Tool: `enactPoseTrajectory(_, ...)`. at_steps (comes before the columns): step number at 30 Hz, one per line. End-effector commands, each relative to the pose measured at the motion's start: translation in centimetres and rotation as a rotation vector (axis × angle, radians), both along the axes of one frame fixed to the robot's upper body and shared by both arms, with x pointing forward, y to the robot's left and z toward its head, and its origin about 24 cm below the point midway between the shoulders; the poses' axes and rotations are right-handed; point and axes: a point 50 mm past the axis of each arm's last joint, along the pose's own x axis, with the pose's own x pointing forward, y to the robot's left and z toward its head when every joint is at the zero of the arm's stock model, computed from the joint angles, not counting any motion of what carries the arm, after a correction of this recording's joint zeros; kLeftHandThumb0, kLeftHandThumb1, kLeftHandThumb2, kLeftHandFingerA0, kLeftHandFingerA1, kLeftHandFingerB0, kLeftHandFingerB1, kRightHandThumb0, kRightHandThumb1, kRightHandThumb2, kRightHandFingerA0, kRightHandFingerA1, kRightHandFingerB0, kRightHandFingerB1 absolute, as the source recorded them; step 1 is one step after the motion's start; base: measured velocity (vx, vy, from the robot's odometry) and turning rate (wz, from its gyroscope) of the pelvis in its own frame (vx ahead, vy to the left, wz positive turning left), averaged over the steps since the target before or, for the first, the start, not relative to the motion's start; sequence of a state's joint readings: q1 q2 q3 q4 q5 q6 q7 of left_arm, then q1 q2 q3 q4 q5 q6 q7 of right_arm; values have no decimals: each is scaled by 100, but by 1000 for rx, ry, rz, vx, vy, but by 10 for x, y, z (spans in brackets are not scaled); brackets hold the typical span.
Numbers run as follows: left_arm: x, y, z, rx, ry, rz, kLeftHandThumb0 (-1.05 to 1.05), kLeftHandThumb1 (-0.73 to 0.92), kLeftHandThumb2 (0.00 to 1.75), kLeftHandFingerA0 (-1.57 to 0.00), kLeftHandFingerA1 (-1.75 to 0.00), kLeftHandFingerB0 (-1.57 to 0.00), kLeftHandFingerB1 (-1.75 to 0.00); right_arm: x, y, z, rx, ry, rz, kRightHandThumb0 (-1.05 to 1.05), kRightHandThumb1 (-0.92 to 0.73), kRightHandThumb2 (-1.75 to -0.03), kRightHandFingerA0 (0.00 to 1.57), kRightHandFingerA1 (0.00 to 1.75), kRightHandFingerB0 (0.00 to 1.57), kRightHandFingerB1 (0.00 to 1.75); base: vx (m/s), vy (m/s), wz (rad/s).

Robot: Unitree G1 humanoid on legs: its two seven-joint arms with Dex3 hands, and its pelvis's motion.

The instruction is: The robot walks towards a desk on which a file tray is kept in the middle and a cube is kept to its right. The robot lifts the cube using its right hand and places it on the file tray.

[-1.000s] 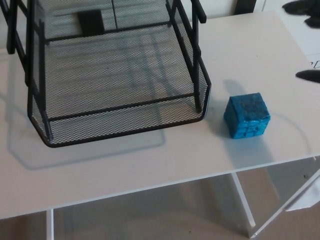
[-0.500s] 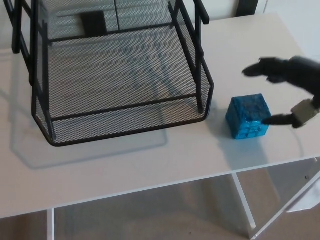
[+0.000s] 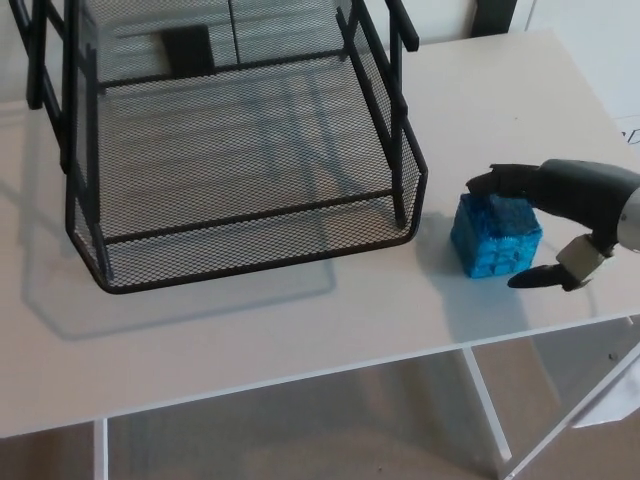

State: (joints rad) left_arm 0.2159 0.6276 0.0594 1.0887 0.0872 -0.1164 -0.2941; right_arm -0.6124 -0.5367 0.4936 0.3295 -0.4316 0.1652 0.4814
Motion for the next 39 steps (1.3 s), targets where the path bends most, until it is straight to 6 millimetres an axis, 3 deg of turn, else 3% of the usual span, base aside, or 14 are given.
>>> enactPoseTrajectory(1,1,4,5,39,0,-50,-65,84,65,-39,-41,-24,-32,-2,-6,-20,-30,4,-51,-56,-55,-58,17,42,22,29,0,0,0)
enactPoseTrajectory(12,1,-5,-4,18,14,-56,-63,84,65,-41,-43,-25,-32,-14,15,-49,43,-55,-44,-45,-55,-57,26,48,31,34,0,0,0)
enactPoseTrajectory(15,0,-5,-4,16,12,-65,-62,84,65,-41,-42,-26,-32,-15,19,-57,-11,-49,-41,-43,-54,-57,24,49,26,36,0,0,0)
enactPoseTrajectory(17,0,-4,-5,23,27,-44,-64,82,65,-43,-43,-26,-32,-16,21,-63,-75,-28,-33,-44,-44,-69,21,52,23,43,0,0,0)
enactPoseTrajectory(19,-2,-5,-4,21,30,-74,-64,84,65,-43,-44,-27,-33,-18,20,-69,-161,19,-1,-32,-53,-56,26,49,20,33,0,0,0)
enactPoseTrajectory(20,-3,-5,-3,23,29,-87,-64,84,65,-46,-45,-29,-33,-21,17,-73,-300,-47,68,-40,-46,-54,60,81,33,32,0,0,0)
enactPoseTrajectory(21,-4,-5,-4,23,29,-91,-64,84,65,-46,-45,-29,-33,-23,16,-74,-348,-80,98,-40,-46,-54,60,81,33,32,0,0,0)
enactPoseTrajectory(22,-5,-5,-4,18,26,-89,-67,69,99,-42,-58,-24,-47,-25,13,-75,-372,-86,144,-31,-49,-54,68,82,35,32,0,0,0)
enactPoseTrajectory(23,-5,-5,-5,19,33,-80,-62,84,65,-47,-43,-30,-33,-28,10,-78,-401,-128,156,-27,-51,-56,74,98,42,34,0,0,0)
enactPoseTrajectory(26,-8,-5,-5,24,34,-79,-62,83,65,-49,-47,-32,-35,-32,6,-87,-449,-217,150,-28,-58,-57,89,136,60,40,0,0,0)
enactPoseTrajectory(28,-10,-5,-5,23,38,-84,-62,83,65,-49,-47,-32,-35,-34,5,-91,-445,-246,145,-28,-58,-57,89,136,60,40,0,0,0)
enactPoseTrajectory(30,-12,-6,-6,12,35,-74,-62,82,65,-43,-44,-30,-34,-39,2,-92,-443,-312,168,-29,-60,-61,88,163,79,60,0,0,0)
enactPoseTrajectory(33,-14,-7,-7,3,47,-73,-62,83,65,-40,-43,-29,-33,-39,1,-94,-532,-358,197,-34,-53,-59,92,169,84,78,0,0,0)
enactPoseTrajectory(39,-14,-7,-8,17,58,-72,-61,83,65,-43,-45,-30,-34,-47,-2,-97,-438,-366,166,-34,-61,-58,91,165,88,68,0,0,0)
